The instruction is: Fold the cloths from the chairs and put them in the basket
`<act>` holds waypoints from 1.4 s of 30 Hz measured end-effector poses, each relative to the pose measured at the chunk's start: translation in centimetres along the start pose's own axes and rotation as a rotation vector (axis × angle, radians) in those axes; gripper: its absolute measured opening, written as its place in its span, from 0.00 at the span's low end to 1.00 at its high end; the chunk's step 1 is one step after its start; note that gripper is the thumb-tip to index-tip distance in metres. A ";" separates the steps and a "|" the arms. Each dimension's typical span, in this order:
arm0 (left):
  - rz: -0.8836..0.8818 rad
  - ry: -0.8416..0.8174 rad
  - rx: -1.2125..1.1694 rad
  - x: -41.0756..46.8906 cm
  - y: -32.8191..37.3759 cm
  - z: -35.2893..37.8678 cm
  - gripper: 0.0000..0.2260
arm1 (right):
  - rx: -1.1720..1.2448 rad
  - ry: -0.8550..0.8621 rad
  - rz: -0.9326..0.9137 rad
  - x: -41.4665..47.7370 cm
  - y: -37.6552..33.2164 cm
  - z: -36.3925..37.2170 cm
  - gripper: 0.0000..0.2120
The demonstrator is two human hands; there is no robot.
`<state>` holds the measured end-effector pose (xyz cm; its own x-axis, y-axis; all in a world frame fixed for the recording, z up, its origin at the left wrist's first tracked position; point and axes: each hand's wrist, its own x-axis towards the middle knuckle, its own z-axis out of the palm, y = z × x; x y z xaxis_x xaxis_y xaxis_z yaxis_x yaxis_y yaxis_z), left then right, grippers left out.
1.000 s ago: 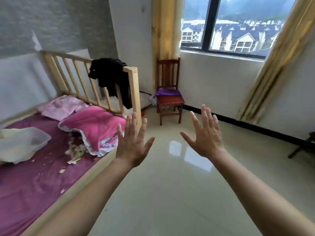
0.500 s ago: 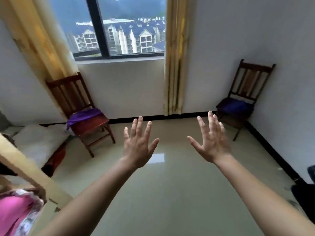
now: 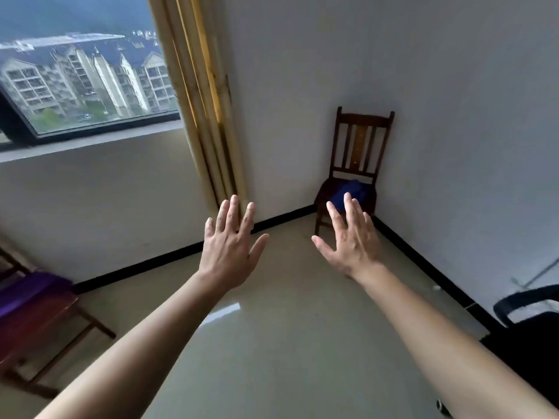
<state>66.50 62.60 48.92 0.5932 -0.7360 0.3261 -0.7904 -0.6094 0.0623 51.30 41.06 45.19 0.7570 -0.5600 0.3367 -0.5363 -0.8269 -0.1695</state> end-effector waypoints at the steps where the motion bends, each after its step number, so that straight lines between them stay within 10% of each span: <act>1: 0.004 0.007 -0.007 1.8 -0.3 0.6 0.33 | -0.006 0.006 0.001 1.5 0.3 0.5 0.40; 15: 0.200 -0.037 0.024 35.3 -5.4 12.7 0.33 | -0.202 0.008 0.197 28.5 7.2 8.2 0.39; 42: 0.330 -0.383 0.129 78.4 13.0 37.0 0.33 | -0.119 -0.223 0.400 61.6 40.9 21.2 0.32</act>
<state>108.36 -13.96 40.36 0.3483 -0.9354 -0.0610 -0.9338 -0.3405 -0.1099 83.88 -28.39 39.36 0.5366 -0.8419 0.0575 -0.8315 -0.5391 -0.1338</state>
